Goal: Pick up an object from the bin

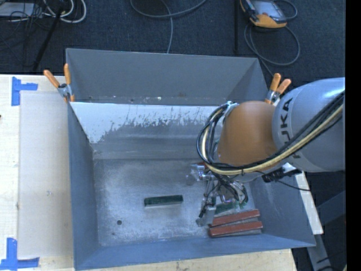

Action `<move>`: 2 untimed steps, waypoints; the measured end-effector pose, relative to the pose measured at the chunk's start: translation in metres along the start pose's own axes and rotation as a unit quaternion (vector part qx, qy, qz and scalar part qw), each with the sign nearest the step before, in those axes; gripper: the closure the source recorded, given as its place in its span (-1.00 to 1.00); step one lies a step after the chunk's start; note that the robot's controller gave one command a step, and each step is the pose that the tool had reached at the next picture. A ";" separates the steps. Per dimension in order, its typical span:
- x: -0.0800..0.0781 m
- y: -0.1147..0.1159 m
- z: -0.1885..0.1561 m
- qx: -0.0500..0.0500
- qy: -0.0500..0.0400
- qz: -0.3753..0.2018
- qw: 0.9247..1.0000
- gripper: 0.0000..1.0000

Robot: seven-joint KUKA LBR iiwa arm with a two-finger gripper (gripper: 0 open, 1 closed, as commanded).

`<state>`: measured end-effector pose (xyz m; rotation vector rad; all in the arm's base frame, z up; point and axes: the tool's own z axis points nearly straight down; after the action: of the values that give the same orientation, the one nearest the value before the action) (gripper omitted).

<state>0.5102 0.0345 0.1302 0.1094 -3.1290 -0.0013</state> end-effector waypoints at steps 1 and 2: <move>-0.006 0.063 0.064 0.000 -0.002 -0.064 0.998 -1.00; -0.007 0.060 0.061 0.001 -0.004 -0.062 0.998 1.00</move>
Offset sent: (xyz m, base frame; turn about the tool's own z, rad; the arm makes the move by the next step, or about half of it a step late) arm 0.0028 0.0600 -0.0602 -0.1214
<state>0.5125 0.0953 0.0693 0.3035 -3.1245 -0.0006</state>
